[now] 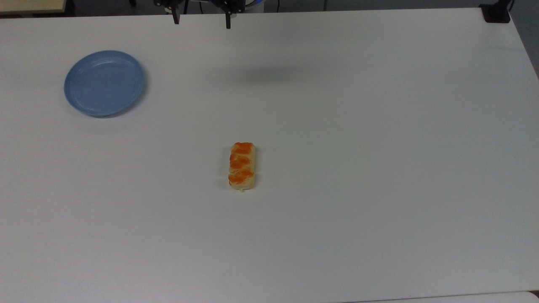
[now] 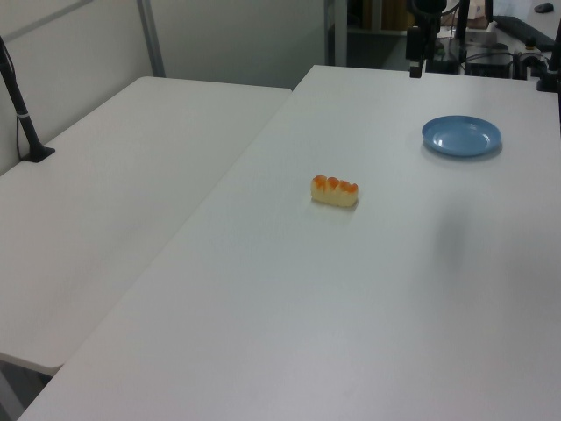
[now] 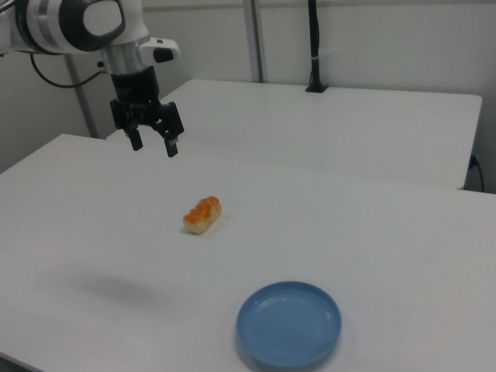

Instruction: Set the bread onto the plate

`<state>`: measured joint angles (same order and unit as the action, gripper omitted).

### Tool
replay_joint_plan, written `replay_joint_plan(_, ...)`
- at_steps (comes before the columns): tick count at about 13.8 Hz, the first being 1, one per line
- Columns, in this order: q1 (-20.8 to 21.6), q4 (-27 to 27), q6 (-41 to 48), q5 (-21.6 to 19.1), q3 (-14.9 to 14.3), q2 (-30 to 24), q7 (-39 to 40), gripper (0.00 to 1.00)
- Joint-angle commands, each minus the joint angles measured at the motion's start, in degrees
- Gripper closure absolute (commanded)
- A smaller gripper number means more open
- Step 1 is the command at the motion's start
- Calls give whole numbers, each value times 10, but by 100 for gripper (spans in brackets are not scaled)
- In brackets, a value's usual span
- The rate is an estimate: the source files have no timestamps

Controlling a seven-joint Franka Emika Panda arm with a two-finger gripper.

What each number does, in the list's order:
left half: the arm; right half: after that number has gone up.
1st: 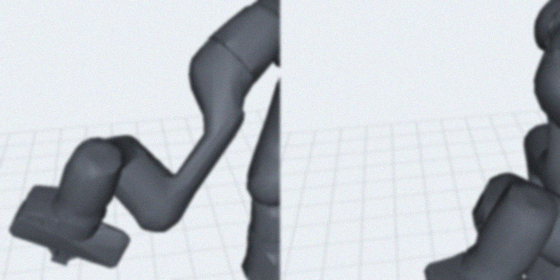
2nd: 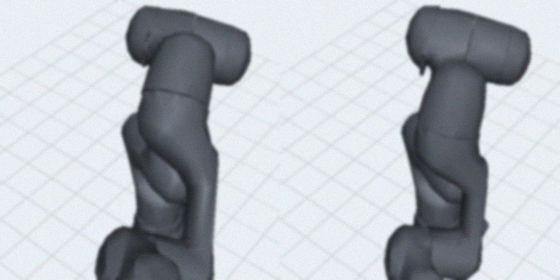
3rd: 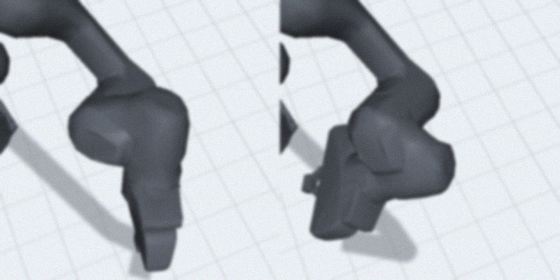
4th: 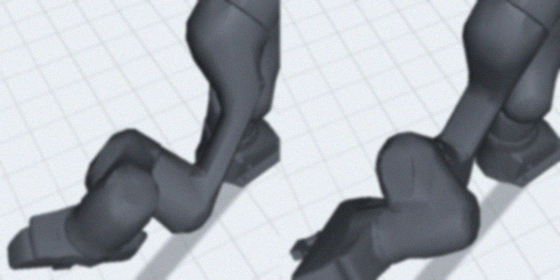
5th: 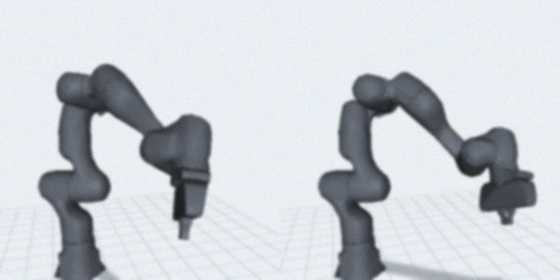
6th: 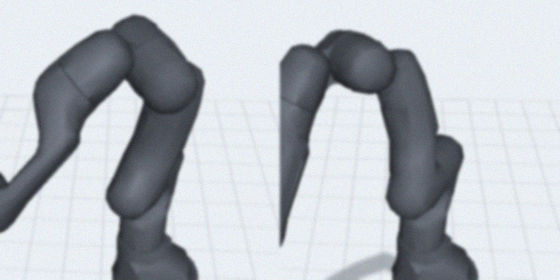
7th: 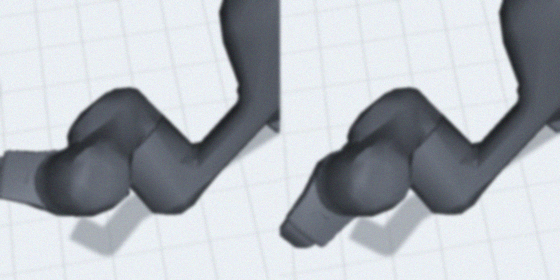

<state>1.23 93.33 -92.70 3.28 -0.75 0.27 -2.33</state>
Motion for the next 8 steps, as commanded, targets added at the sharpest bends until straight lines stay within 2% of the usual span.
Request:
replay_joint_plan(1,-16,-3,3,-10,8,-5,14,0)
replay_joint_plan(8,-16,-3,-2,-10,9,-2,14,0)
